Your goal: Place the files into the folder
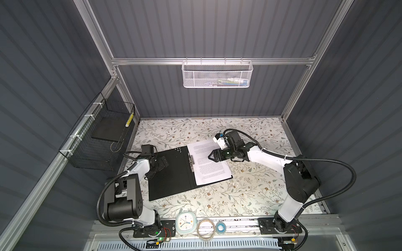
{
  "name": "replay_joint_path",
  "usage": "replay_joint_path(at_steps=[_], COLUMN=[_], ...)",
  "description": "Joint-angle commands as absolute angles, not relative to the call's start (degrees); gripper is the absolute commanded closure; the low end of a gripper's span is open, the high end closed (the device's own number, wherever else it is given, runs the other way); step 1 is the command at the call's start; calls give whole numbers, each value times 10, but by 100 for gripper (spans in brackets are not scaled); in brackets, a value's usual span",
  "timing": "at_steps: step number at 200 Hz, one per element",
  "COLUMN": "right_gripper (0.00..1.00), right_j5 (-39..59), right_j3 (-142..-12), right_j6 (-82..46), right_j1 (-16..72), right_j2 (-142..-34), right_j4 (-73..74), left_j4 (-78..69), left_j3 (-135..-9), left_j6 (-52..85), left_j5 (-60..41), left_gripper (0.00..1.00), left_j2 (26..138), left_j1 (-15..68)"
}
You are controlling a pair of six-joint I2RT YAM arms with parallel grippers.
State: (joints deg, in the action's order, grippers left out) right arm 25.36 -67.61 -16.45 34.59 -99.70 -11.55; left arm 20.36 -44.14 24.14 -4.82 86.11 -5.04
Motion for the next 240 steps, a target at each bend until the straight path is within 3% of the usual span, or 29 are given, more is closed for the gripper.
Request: replay_joint_path(at_steps=[1, 32, 66, 109, 158, 240], right_gripper=[30, 29, 29, 30, 30, 29], right_j5=[254, 276, 263, 243, 243, 256], right_j3=[-671, -656, -618, -566, -514, -415], right_j6=[-155, -162, -162, -163, -171, -187], right_j1=[344, 316, 281, 268, 249, 203], right_j2=[-973, -959, -929, -878, -828, -718], right_j4=[-125, -121, -117, -117, -106, -54], left_j4=[223, 187, 136, 68, -9, -52], left_j3=[-391, -333, -303, -323, -358, -402], left_j6=[237, 272, 335, 386, 423, 394], left_j5=[-130, -162, -168, -201, -204, -193], left_gripper=[1, 1, 1, 1, 1, 0], left_j2=[891, 854, 810, 755, 812, 883], left_j1=[-51, -40, 27, 71, 167, 198])
